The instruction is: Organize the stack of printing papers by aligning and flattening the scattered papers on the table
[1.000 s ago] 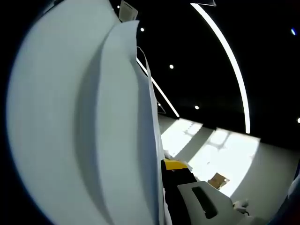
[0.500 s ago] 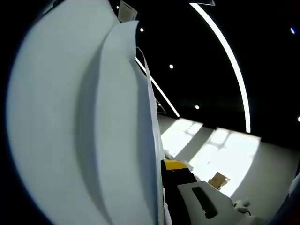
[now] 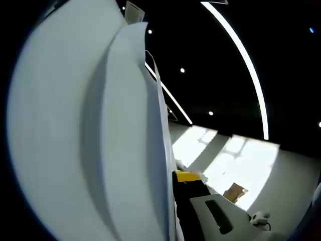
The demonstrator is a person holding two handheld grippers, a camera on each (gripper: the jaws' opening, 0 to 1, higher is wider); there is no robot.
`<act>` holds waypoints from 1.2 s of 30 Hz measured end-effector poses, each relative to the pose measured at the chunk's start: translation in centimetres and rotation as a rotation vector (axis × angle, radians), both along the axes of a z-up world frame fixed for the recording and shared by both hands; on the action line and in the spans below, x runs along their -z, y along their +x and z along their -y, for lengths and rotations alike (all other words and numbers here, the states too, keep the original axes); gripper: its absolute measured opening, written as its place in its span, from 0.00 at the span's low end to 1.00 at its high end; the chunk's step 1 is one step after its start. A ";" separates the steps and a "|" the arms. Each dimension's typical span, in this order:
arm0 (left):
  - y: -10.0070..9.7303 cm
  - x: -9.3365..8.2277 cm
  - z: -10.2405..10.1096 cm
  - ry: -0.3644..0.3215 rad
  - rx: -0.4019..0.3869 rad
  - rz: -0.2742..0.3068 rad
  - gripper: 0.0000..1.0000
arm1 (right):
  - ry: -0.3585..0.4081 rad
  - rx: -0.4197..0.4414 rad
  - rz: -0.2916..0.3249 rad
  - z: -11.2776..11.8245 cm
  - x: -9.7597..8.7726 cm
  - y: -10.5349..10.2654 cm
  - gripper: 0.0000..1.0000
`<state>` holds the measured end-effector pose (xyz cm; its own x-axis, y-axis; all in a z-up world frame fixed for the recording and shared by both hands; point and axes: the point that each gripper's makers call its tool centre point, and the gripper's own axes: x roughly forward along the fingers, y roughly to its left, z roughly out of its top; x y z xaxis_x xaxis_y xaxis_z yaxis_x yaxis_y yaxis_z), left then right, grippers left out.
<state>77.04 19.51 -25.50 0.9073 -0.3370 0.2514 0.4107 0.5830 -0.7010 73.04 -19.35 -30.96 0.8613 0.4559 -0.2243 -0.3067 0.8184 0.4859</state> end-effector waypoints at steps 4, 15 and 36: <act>0.0 0.0 0.0 0.004 0.000 0.001 0.06 | -0.033 -0.009 0.033 -0.2 -0.9 -0.1 0.00; 0.0 -0.1 0.1 0.005 0.001 0.000 0.06 | -0.171 -0.017 0.178 -1.0 -5.3 -0.4 0.00; 0.0 0.0 0.1 0.000 0.004 -0.001 0.06 | -0.291 -0.007 0.367 -1.6 -11.6 -0.7 0.00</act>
